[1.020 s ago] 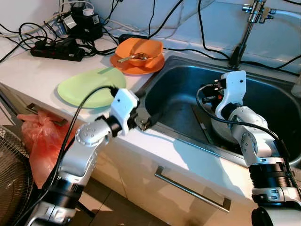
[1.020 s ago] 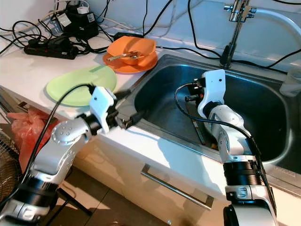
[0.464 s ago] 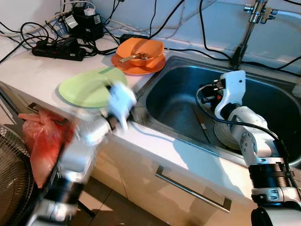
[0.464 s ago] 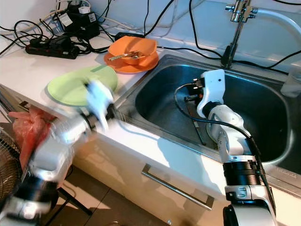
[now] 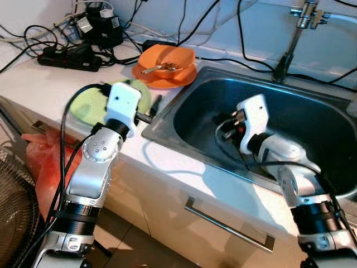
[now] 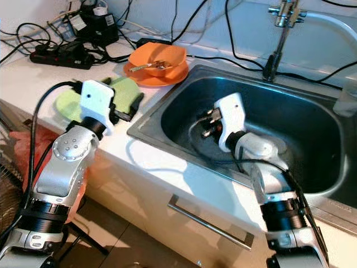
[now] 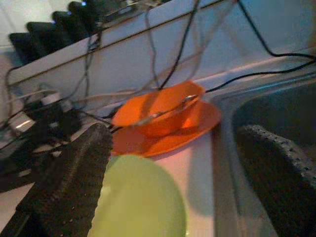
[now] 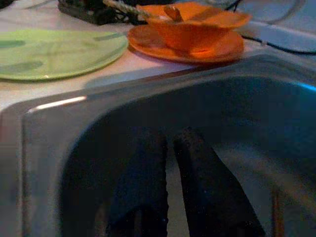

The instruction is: Kitchen organization

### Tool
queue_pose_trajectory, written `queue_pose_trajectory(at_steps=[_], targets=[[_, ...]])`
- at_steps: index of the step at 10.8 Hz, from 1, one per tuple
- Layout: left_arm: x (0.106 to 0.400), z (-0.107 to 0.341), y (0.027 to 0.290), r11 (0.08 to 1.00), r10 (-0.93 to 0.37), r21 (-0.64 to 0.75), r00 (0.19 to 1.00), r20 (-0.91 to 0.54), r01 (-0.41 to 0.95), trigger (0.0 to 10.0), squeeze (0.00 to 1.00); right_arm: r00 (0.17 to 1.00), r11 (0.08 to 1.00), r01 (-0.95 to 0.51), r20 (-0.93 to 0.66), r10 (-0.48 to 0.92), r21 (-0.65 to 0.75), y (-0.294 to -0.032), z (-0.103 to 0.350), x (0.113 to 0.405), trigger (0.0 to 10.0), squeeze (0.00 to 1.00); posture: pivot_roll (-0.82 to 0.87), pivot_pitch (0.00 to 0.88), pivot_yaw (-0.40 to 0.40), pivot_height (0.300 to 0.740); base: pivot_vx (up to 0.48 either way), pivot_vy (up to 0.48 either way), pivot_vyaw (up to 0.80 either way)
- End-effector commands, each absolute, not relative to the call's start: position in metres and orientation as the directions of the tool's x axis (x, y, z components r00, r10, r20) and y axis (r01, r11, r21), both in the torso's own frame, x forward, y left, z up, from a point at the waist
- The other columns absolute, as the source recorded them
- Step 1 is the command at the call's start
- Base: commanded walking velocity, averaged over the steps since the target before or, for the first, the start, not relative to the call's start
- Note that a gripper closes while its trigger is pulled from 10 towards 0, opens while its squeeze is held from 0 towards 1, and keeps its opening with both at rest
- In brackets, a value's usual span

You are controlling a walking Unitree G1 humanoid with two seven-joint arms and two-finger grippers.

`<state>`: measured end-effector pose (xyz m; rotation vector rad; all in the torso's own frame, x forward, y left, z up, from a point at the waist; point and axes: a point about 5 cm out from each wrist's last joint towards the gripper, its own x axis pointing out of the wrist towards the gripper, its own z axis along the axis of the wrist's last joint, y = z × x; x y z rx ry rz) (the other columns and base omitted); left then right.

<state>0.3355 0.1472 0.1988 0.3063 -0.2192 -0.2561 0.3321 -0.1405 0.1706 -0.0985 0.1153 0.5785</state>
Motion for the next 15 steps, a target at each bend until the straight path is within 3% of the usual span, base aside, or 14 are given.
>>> queue_pose_trajectory(at_steps=[1, 2, 10, 15], targets=[[0.337, 0.194, 0.153, 0.928, -0.228, 0.336, 0.960, 0.165, 0.162, 10.0, 1.00, 0.807, 0.807, -0.588, -0.116, 0.580, -0.054, -0.134, 0.176, 0.329, 10.0, 0.00, 0.00, 0.000, 0.017, 0.740, 0.000, 0.000, 0.00], [0.337, 0.189, 0.158, 0.942, -0.193, 0.305, 0.969, 0.152, 0.140, 10.0, 1.00, 0.788, 0.789, -0.613, -0.089, 0.609, -0.036, -0.128, 0.179, 0.325, 10.0, 1.00, 0.00, 0.000, 0.023, 0.740, 0.000, 0.000, 0.00], [0.326, 0.155, 0.160, 0.907, -0.163, 0.392, 0.987, -0.010, 0.154, 10.0, 1.00, 0.749, 0.749, -0.662, -0.080, 0.658, -0.031, -0.117, 0.176, 0.312, 10.0, 1.00, 0.00, 0.000, 0.038, 0.740, 0.000, 0.000, 0.00], [0.328, 0.144, 0.187, 0.787, -0.154, 0.580, 0.977, -0.148, 0.212, 10.0, 1.00, 0.757, 0.757, -0.653, -0.077, 0.649, -0.030, -0.116, 0.174, 0.312, 10.0, 1.00, 0.01, 0.000, 0.050, 0.740, 0.000, 0.000, 0.00]])
